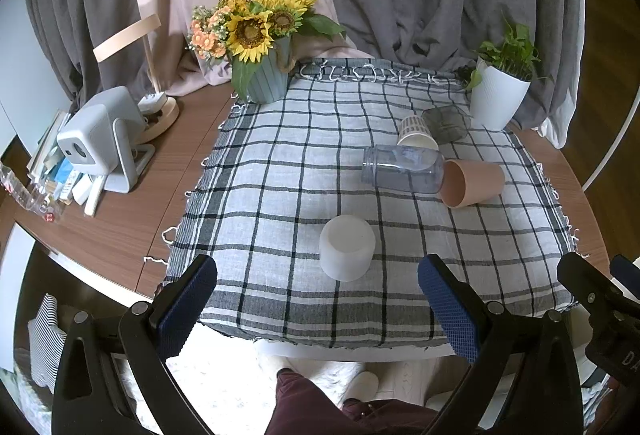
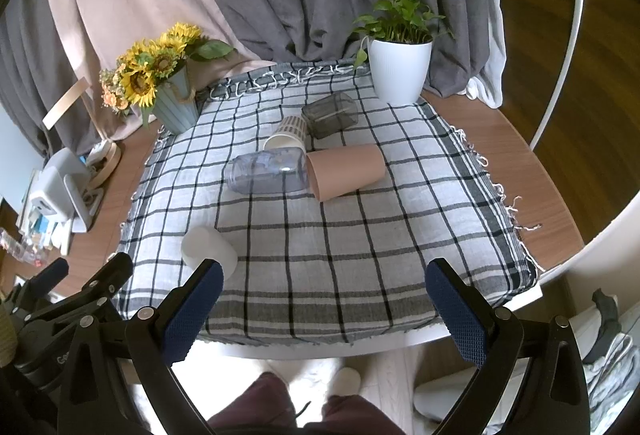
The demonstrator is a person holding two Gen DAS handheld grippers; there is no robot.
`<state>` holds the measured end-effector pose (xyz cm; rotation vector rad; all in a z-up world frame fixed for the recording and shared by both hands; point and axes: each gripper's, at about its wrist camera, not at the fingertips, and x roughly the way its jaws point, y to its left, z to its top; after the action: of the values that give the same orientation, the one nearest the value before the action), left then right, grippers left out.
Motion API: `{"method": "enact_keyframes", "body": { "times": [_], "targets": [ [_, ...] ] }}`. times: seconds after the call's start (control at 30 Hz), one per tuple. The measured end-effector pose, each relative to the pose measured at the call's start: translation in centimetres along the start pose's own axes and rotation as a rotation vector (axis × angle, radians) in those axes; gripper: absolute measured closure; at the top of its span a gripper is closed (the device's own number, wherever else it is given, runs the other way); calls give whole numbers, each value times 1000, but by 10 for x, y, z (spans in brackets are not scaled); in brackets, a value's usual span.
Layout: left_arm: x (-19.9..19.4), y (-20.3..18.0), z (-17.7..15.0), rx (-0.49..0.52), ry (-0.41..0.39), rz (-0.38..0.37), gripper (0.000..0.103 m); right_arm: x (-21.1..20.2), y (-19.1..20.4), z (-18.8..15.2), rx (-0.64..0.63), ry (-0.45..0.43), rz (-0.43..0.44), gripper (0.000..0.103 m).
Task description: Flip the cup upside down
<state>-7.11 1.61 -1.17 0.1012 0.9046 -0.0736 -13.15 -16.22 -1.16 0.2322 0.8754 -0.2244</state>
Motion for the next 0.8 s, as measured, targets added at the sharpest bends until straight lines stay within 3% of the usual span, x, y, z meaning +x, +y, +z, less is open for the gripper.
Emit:
{"method": "enact_keyframes", "body": {
  "times": [0.8],
  "targets": [
    [3, 5, -3, 0, 3, 1, 0, 2, 1, -5, -3, 12, -3, 1]
  ]
}}
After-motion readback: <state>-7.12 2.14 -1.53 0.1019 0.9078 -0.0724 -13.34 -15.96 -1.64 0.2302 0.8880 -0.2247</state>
